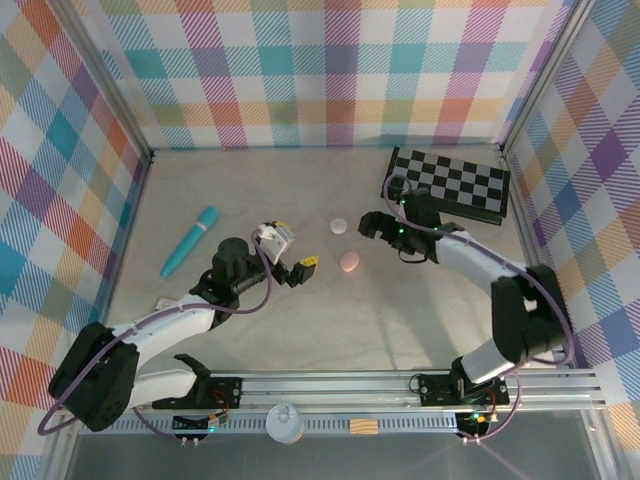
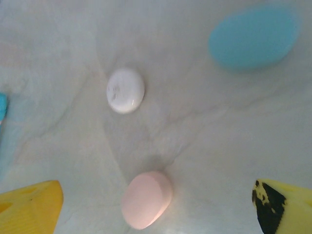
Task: Insert the wireless bluetooth earbuds into the charging case
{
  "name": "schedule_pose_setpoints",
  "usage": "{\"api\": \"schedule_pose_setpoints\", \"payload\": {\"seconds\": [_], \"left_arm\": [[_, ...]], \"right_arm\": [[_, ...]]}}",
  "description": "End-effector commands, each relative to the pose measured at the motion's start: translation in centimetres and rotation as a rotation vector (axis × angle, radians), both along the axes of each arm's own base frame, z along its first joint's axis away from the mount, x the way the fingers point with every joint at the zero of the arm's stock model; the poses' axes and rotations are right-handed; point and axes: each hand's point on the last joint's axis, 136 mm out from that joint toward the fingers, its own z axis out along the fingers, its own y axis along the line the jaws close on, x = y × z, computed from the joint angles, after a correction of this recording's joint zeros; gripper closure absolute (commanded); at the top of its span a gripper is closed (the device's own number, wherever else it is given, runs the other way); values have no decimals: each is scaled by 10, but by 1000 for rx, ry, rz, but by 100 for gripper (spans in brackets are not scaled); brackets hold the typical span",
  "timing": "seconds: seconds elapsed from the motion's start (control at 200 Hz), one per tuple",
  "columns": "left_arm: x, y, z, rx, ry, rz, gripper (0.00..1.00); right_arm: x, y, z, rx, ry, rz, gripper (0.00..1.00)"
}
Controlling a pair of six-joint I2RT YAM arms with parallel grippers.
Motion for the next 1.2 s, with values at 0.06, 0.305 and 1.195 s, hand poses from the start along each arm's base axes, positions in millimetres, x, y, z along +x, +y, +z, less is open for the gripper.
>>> {"api": "schedule_pose_setpoints", "payload": {"seconds": [0.06,0.305,1.195], "left_arm": [[32,74,10,46,-47,337,0],[49,160,-17,0,42,609,0],[97,216,-120,-79,281,789,0]], "right_arm": [[17,-78,30,-429,-272,-73,1],[26,-129,17,-543,-473,-93,1],[26,-154,-33,-419,-573,-116,1]]}}
